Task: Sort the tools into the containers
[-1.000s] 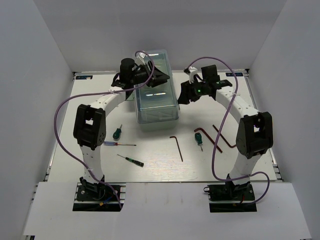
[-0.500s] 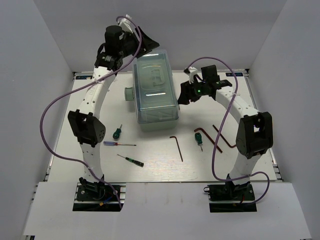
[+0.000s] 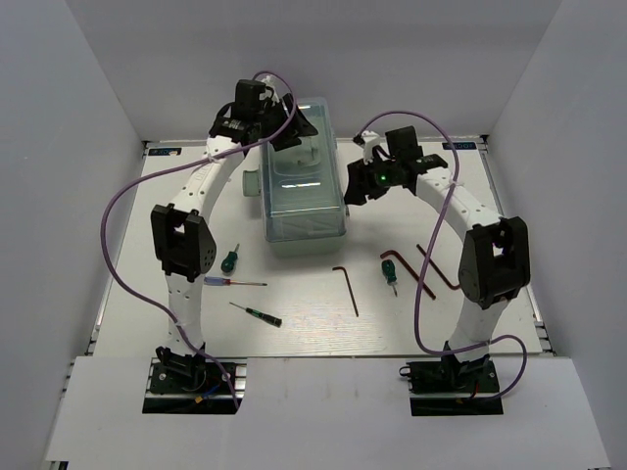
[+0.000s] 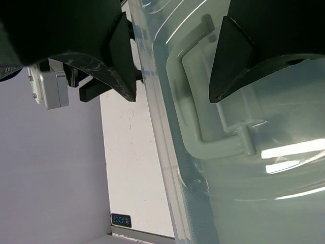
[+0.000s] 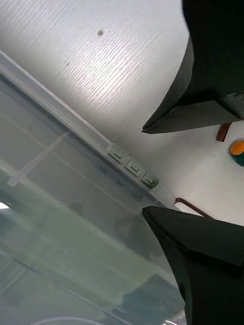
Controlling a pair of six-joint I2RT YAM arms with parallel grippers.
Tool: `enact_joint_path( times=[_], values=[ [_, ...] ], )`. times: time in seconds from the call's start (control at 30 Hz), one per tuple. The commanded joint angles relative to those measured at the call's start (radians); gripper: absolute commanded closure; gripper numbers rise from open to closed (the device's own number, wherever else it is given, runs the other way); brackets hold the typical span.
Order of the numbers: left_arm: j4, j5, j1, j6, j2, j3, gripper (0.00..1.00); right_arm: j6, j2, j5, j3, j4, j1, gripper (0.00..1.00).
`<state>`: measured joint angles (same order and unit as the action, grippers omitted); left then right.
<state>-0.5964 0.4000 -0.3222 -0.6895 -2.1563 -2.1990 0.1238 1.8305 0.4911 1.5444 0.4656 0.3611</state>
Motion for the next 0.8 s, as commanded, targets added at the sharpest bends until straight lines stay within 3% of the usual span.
enact_joint_path(
  times=[0.0, 0.43, 0.77],
  values=[
    [-0.009, -0.012, -0.006, 0.03, 0.047, -0.008, 0.31, 0.01, 0.018, 0.021, 0.056, -0.007, 0.044, 0.34],
    [-0.175, -0.116, -0.015, 0.116, 0.029, -0.068, 0.3, 0.014, 0.029, -0.008, 0.06, -0.008, 0.087, 0.34],
    [-0.232, -0.105, -0.058, 0.189, -0.042, -0.126, 0.29, 0.016, 0.036, -0.063, 0.062, -0.005, 0.111, 0.34]
  ],
)
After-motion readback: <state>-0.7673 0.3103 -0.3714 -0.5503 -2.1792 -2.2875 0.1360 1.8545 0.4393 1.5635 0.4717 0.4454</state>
